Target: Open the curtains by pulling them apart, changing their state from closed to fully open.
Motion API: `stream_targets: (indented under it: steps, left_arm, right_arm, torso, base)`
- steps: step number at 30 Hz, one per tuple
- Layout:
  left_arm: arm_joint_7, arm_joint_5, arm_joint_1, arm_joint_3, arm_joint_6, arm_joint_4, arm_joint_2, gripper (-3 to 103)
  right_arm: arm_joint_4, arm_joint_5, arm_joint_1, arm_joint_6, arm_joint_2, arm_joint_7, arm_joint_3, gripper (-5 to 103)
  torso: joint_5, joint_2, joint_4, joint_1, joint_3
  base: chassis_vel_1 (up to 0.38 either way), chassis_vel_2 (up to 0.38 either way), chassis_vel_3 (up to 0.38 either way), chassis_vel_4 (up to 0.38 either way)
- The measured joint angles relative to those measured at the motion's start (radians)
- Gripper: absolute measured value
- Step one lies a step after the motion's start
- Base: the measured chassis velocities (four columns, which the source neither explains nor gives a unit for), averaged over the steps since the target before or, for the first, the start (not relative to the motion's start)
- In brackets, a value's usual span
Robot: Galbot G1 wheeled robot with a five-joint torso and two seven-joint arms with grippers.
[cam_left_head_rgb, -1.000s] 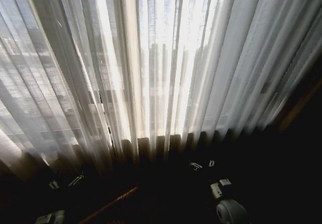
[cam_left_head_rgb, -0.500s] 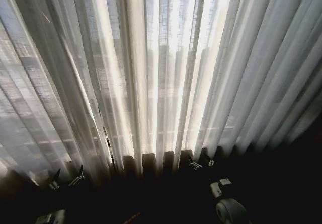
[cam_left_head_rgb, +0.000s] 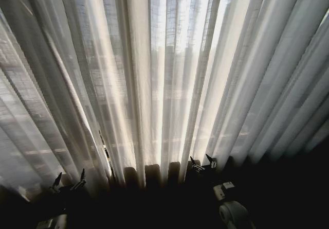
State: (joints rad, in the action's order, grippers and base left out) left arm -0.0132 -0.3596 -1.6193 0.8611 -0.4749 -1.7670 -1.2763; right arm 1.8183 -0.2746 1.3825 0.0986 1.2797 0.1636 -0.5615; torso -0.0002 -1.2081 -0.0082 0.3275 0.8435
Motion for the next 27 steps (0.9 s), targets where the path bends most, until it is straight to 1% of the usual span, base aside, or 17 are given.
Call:
stream_targets:
  steps: [6, 9, 13, 15, 16, 17, 18, 19, 20, 23, 27]
  left_arm:
    - [0.0, 0.0, 0.001, 0.0, 0.0, 0.0, 0.0, 100]
    - [0.0, 0.0, 0.001, 0.0, 0.0, 0.0, 0.0, 100]
    - [0.0, 0.0, 0.001, 0.0, 0.0, 0.0, 0.0, 100]
    - [0.0, 0.0, 0.001, 0.0, 0.0, 0.0, 0.0, 100]
    - [0.0, 0.0, 0.001, 0.0, 0.0, 0.0, 0.0, 100]
    - [0.0, 0.0, 0.001, 0.0, 0.0, 0.0, 0.0, 100]
    - [0.0, 0.0, 0.001, 0.0, 0.0, 0.0, 0.0, 100]
    - [0.0, 0.0, 0.001, 0.0, 0.0, 0.0, 0.0, 100]
    - [0.0, 0.0, 0.001, 0.0, 0.0, 0.0, 0.0, 100]
    - [0.0, 0.0, 0.0, 0.0, 0.0, 0.0, 0.0, 100]
    - [0.0, 0.0, 0.001, 0.0, 0.0, 0.0, 0.0, 100]
  right_arm:
    - [-0.038, -0.016, -0.048, -0.015, -0.018, -0.039, 0.02, 100]
    - [-0.061, -0.06, -0.088, -0.035, -0.043, -0.083, 0.039, 100]
    - [-0.093, -0.045, -0.129, -0.047, -0.065, -0.086, 0.051, 100]
    - [-0.121, -0.04, -0.173, -0.069, -0.08, -0.119, 0.075, 100]
    - [-0.121, -0.04, -0.173, -0.069, -0.08, -0.119, 0.075, 100]
    - [-0.138, -0.037, -0.198, -0.078, -0.085, -0.143, 0.09, 100]
    - [-0.141, -0.036, -0.202, -0.079, -0.086, -0.148, 0.093, 100]
    - [-0.172, -0.035, -0.247, -0.089, -0.091, -0.193, 0.125, 100]
    - [-0.189, -0.038, -0.27, -0.092, -0.092, -0.212, 0.142, 100]
    - [-0.22, -0.048, -0.304, -0.094, -0.092, -0.23, 0.167, 100]
    - [-0.295, -0.062, -0.385, -0.095, -0.081, -0.264, 0.235, 100]
  torso:
    - [-0.0001, 0.001, 0.0002, 0.002, 0.001]
    - [-0.0001, 0.001, 0.0001, 0.002, 0.001]
    - [0.0001, 0.002, 0.0, 0.003, 0.001]
    - [-0.0001, 0.002, 0.0001, 0.004, 0.001]
    - [-0.0001, 0.002, 0.0001, 0.004, 0.001]
    - [-0.0001, 0.002, 0.0, 0.003, 0.001]
    - [-0.0001, 0.002, 0.0, 0.003, 0.001]
    - [-0.0002, 0.001, 0.0001, 0.002, 0.001]
    - [0.0, 0.001, 0.0002, 0.001, 0.0]
    - [-0.0001, 0.001, 0.0, 0.001, 0.0]
    - [0.0002, 0.001, 0.0, 0.001, 0.001]
  base:
    - [-0.053, 0.078, 0.066, -0.061]
    - [-0.158, 0.165, 0.165, -0.174]
    - [-0.143, 0.13, 0.166, -0.134]
    - [-0.068, 0.034, 0.063, -0.049]
    - [-0.068, 0.034, 0.037, -0.015]
    - [0.0, 0.0, 0.0, 0.0]
    - [0.0, 0.0, 0.0, 0.0]
    - [0.0, 0.0, 0.0, 0.0]
    - [0.0, 0.0, 0.0, 0.0]
    - [0.0, 0.0, 0.0, 0.0]
    - [0.0, 0.0, 0.0, 0.0]
